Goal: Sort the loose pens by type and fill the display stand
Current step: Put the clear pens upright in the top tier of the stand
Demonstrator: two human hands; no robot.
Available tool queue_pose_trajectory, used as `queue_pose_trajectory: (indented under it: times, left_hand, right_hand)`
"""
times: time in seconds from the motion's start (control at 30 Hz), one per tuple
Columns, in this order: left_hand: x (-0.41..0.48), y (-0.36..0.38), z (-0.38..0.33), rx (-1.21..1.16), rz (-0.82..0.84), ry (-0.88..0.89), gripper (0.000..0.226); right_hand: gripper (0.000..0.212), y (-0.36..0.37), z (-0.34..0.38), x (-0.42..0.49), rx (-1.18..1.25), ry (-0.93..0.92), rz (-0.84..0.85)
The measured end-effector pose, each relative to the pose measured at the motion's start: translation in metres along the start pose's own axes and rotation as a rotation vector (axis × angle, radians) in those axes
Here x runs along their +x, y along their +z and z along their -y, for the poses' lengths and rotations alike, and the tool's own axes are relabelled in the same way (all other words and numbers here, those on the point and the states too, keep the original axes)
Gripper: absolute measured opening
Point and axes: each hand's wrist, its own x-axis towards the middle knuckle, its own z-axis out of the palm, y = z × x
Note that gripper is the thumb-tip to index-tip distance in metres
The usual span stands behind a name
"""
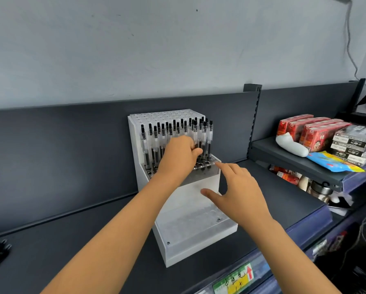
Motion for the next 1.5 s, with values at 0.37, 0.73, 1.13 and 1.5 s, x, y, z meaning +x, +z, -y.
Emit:
queue_pose_trajectory:
  times: [0.37,0.73,1.13,1.5]
  left_hand:
    - [0.002,-0.006,-0.015,0.192,0.135,-0.053,0.047]
    - [-0.182,-0.105,0.03,0.721,0.148,0.117,0.064]
    - [-0.35,-0.289,0.185,1.149,0.076,-0.546,0.071]
    - [-0.435,-0.419,0.334,0.919,0.069,-0.796,0.054]
  right_hand:
    - [0.059,-0.014,0.004,-0.009,-0.035,-0.052,0.001]
    - [0.03,0.021,0.082,-0.075,0.468,-0.316,-0.372]
    - [0.031,0.075,0.32,-0.13,0.551,-0.647,0.052]
    - [0.035,0.173,0.58,-0.177,0.433,-0.254,0.622]
